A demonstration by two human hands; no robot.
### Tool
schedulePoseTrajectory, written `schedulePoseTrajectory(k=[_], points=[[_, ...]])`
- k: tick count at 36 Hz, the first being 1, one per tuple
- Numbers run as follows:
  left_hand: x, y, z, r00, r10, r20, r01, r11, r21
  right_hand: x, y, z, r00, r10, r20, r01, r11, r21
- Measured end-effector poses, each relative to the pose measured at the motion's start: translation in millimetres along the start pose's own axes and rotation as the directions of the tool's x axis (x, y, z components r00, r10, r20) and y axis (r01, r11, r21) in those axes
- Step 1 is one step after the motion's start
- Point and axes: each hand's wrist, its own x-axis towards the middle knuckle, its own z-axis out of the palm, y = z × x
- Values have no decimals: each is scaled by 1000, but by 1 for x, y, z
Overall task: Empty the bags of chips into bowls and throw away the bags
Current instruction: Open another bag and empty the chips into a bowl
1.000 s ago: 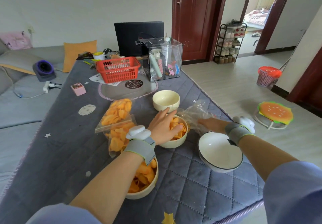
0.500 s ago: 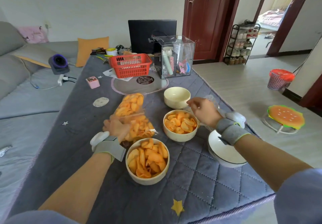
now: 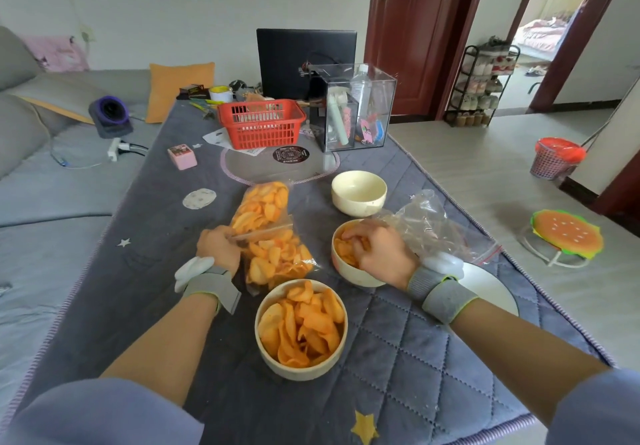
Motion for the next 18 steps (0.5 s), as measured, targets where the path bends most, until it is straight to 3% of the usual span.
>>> schedulePoseTrajectory(k=[7,11,15,18], points=[[8,16,-27,993,-38,-116,-6,935,-355,0,-2,-9,999,9,-30,-7,997,73],[13,45,-51,997,-19,-78,-45,673,-738,0,-10,-18,996,28,-89,-18,994,103],[2,82,-71,994,49,-93,-105,498,-861,3,-21,-24,989,50,-141,-20,979,204],[-13,106,-87,986,129,-109,-155,438,-885,6,-33,-34,979,96,-180,-23,928,371]])
